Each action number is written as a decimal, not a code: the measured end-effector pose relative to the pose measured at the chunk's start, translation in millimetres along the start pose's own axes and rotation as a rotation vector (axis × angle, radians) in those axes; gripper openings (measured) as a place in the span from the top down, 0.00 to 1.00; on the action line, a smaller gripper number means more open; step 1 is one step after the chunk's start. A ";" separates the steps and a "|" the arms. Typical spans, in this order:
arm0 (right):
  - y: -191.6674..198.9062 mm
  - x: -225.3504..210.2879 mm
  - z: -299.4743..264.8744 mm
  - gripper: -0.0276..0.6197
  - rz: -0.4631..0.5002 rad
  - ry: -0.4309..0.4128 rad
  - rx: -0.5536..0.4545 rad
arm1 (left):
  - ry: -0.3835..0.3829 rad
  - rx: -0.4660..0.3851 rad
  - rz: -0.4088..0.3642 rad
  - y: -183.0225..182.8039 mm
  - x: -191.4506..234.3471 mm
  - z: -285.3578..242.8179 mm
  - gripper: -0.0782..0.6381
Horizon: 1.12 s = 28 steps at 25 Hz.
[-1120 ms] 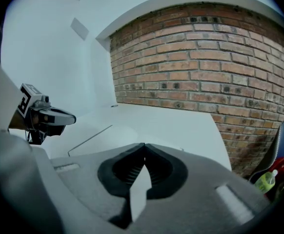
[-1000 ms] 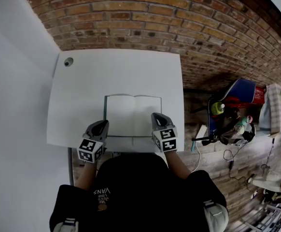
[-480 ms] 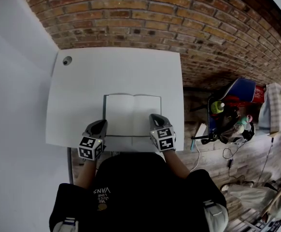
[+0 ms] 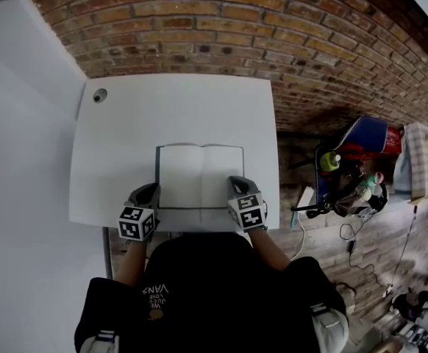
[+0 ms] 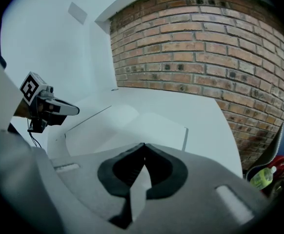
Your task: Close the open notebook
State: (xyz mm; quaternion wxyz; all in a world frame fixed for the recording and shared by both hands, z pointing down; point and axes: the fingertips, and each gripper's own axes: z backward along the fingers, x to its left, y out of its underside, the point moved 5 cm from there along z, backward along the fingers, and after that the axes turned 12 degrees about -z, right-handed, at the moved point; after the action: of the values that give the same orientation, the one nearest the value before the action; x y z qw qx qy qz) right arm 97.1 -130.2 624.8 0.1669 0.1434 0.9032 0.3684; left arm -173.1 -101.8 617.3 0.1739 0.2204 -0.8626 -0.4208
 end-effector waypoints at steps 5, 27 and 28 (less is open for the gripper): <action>6.3 0.3 -2.1 0.96 -0.006 0.002 0.029 | -0.016 0.061 0.047 8.2 7.5 -2.7 0.87; 18.1 -4.5 -7.4 0.96 0.007 0.024 0.076 | -0.006 0.236 0.135 18.4 9.7 -23.3 0.61; 18.0 -4.4 -7.4 0.96 0.011 0.027 0.076 | -0.005 0.244 0.133 17.5 9.5 -23.7 0.61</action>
State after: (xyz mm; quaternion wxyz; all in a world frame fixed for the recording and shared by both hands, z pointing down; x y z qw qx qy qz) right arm 100.6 -124.0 643.5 0.1472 0.1498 0.9179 0.3366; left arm -173.7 -112.6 646.3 0.1714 0.1812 -0.9205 -0.3008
